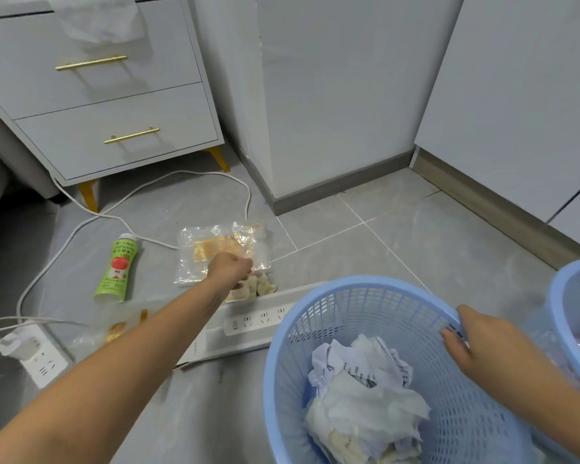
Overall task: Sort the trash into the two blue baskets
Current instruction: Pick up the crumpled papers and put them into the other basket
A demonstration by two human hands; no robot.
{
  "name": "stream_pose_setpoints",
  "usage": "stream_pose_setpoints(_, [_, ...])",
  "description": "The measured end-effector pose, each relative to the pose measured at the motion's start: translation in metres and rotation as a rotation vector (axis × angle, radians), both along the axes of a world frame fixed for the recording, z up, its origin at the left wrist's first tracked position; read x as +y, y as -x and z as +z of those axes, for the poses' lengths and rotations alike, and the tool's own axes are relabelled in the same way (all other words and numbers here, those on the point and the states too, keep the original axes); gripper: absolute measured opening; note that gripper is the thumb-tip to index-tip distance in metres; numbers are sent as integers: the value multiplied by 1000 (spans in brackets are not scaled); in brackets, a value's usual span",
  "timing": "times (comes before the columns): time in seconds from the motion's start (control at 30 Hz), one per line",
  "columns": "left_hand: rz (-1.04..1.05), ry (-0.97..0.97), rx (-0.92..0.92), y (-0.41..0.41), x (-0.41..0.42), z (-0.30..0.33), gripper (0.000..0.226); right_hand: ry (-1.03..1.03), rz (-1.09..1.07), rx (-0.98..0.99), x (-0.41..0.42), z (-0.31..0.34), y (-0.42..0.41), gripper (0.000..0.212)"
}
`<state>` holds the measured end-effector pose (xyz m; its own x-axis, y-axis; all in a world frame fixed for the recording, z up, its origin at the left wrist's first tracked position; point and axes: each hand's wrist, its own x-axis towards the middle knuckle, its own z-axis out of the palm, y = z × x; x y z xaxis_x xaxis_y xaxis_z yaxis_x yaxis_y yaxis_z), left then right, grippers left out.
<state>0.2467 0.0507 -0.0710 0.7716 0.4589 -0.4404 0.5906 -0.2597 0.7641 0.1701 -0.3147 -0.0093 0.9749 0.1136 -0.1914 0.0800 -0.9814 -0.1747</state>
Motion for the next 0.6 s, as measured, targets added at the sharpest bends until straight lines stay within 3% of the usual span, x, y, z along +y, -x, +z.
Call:
stream_pose_setpoints(0.27, [-90,-361,229,-3,21,-48,24,0,-27,-5,2,-1,-1,28])
stream_pose_setpoints(0.37, [-112,-405,323,-8,20,-53,34,-5,-27,-9,2,-2,0,30])
stream_pose_setpoints(0.6, [-154,-504,340,-20,23,-72,52,-17,-30,7,3,0,0,28])
